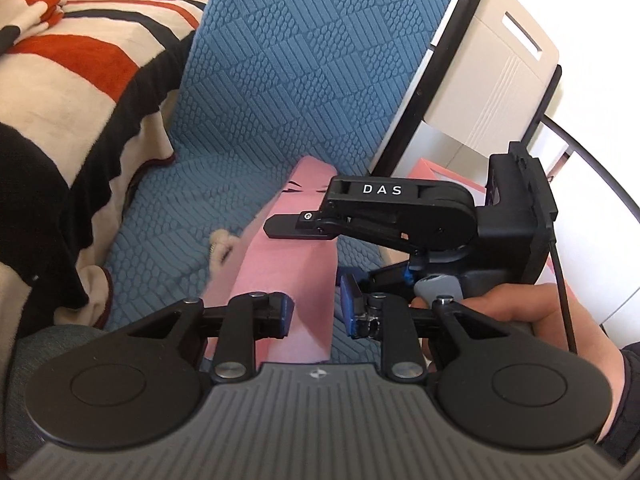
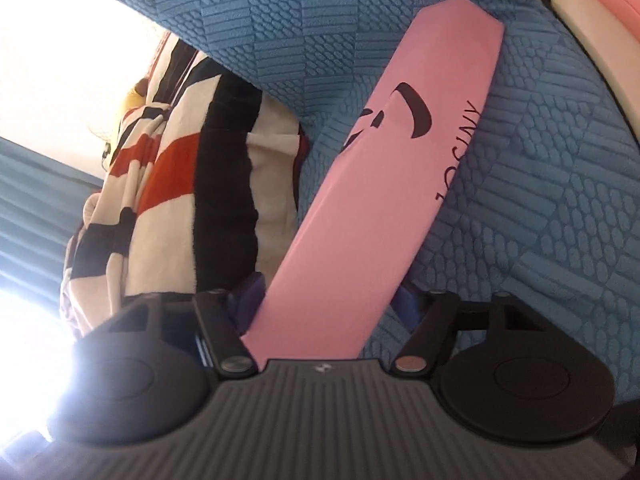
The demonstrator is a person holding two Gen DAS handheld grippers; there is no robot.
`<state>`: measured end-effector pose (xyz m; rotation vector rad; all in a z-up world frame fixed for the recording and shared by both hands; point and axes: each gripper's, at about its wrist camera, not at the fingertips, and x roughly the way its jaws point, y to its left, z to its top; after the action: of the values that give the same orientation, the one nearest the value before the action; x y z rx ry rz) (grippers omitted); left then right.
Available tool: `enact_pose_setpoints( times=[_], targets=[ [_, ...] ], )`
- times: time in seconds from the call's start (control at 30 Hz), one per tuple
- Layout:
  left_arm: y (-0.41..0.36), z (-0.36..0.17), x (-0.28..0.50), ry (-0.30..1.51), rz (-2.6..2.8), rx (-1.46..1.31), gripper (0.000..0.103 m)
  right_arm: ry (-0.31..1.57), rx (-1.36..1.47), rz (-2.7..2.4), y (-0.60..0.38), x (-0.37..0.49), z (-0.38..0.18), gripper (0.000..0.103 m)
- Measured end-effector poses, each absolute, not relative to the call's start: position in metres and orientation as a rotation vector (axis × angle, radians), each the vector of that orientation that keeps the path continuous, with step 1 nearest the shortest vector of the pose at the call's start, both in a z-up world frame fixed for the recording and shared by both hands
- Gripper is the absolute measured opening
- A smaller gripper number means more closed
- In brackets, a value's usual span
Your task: Fold shopping bag
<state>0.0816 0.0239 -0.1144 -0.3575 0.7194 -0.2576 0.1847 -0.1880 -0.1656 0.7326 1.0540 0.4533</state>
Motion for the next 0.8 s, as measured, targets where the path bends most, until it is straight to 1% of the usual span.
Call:
enact_pose_setpoints(
  times=[0.03, 0.1, 0.13, 0.2, 0.3, 0.43, 0.5, 0.57, 0.67, 0.8],
  targets=[
    [0.024, -0.116, 0.082, 0.737, -0.27, -0.365, 0.029, 1.054, 0.737, 0.45, -0.19, 0.185, -0.166, 0.056],
    [0.024, -0.119, 0.083, 0.764, -0.281, -0.372, 0.034, 1.061, 0.757, 0.437, -0.195, 0.184, -0.168, 0.045],
    [0.023, -0.12, 0.083, 0.772, -0.283, -0.371, 0.035, 1.066, 0.769, 0.426, -0.198, 0.184, -0.17, 0.043],
    [0.022, -0.121, 0.082, 0.785, -0.289, -0.371, 0.041, 1.082, 0.786, 0.408, -0.204, 0.185, -0.174, 0.033],
    [0.02, -0.121, 0.078, 0.806, -0.288, -0.357, 0.046, 1.084, 0.783, 0.396, -0.211, 0.184, -0.177, 0.028],
    [0.022, -0.121, 0.073, 0.831, -0.269, -0.353, 0.048, 1.072, 0.741, 0.361, -0.221, 0.182, -0.179, 0.026],
    [0.024, -0.12, 0.074, 0.826, -0.253, -0.352, 0.053, 1.081, 0.705, 0.325, -0.226, 0.181, -0.182, 0.026],
    [0.025, -0.119, 0.079, 0.821, -0.244, -0.36, 0.055, 1.092, 0.683, 0.31, -0.231, 0.179, -0.186, 0.026],
    [0.026, -0.125, 0.096, 0.832, -0.255, -0.414, 0.055, 1.096, 0.655, 0.297, -0.237, 0.176, -0.19, 0.026],
    [0.024, -0.148, 0.132, 0.876, -0.25, -0.497, 0.055, 1.106, 0.621, 0.283, -0.242, 0.175, -0.194, 0.027]
  ],
)
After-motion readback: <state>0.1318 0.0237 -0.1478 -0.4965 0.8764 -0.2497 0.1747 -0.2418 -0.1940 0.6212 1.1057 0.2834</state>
